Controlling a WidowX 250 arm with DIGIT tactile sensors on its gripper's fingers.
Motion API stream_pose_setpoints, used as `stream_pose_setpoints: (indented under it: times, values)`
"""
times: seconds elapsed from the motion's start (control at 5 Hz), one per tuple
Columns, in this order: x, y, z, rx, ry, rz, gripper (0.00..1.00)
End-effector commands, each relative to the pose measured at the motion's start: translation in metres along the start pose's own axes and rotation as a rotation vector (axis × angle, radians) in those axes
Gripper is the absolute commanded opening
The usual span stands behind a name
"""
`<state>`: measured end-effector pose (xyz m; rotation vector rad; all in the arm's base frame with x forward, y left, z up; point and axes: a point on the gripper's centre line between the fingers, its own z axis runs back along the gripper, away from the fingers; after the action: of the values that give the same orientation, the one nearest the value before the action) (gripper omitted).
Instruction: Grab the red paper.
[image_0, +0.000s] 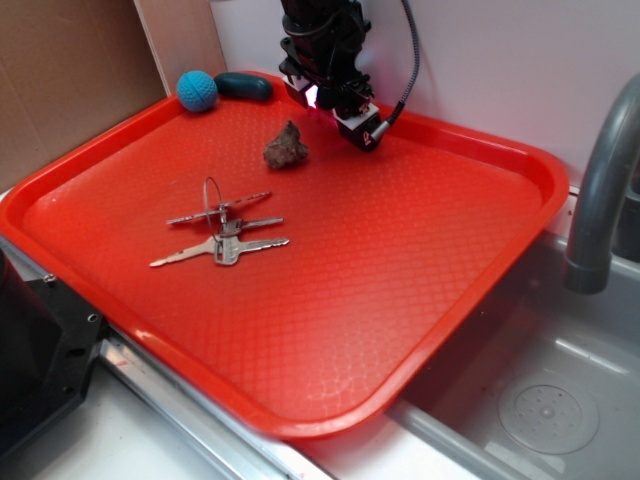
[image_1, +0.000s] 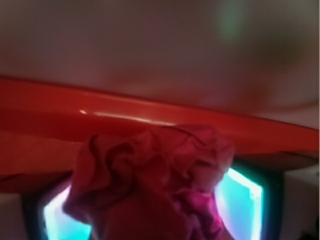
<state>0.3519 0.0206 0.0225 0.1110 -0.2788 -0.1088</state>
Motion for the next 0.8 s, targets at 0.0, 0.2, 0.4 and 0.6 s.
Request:
stream_pose_setpoints:
  times: [0.0,0.2,0.4,0.6]
  values:
    - [0.000,0.002,0.026,-0.054,-0.031,0.030,0.00]
    - [-0.014,0.004,0.064,-0.094,-0.040,0.069,0.00]
    - [-0.034,-0.004,0.122,-0.156,-0.010,0.108,0.00]
    - [-0.052,-0.006,0.178,-0.274,0.051,0.102,0.00]
